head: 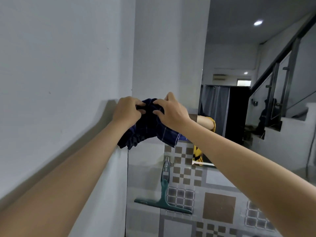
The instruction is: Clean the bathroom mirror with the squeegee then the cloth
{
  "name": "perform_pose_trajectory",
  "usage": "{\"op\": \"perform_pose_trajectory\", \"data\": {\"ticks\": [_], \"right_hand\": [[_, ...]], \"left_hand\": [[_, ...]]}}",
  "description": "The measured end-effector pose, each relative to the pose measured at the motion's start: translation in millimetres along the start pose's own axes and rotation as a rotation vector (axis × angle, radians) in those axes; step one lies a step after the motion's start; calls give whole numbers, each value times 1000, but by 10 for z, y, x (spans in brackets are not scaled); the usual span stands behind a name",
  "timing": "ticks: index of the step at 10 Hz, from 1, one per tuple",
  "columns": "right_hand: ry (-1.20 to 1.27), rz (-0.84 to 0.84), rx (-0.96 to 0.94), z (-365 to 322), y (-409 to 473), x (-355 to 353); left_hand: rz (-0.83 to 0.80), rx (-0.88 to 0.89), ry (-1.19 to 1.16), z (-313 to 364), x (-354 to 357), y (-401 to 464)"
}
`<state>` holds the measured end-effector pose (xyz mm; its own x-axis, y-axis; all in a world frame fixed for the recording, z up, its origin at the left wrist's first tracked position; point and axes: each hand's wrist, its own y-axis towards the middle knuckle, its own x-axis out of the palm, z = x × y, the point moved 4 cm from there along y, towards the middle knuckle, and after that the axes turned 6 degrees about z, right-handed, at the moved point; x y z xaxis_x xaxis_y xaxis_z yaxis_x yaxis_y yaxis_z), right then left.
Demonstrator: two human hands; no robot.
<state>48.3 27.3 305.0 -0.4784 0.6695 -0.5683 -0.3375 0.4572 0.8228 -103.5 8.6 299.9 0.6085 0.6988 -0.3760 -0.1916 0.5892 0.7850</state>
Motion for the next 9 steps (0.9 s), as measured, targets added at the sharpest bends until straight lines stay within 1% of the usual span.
{"op": "perform_pose_trajectory", "data": {"ticks": [1, 2, 3, 4, 5, 6, 7, 8, 9], "right_hand": [[-32, -37, 35, 121, 131, 131], [-15, -79, 89, 267, 146, 302], [92, -50, 132, 376, 85, 451], [235, -2, 193, 387, 11, 555], [375, 33, 306, 359, -68, 645], [445, 25, 371, 318, -138, 719], [441, -2, 442, 311, -161, 754], [434, -55, 570, 277, -232, 685], [424, -7, 632, 260, -318, 593]], "left_hand": [[-34, -26, 15, -94, 126, 164], [-103, -53, 14, -230, 308, 233], [-89, -46, -107, -337, 449, 204], [-12, -49, -211, -387, 509, 159], [8, -66, -253, -407, 556, 111], [15, -87, -283, -403, 590, 37], [-25, -191, -338, -430, 625, -41], [-96, -272, -350, -406, 635, -127], [-38, -300, -309, -466, 664, -241]]}}
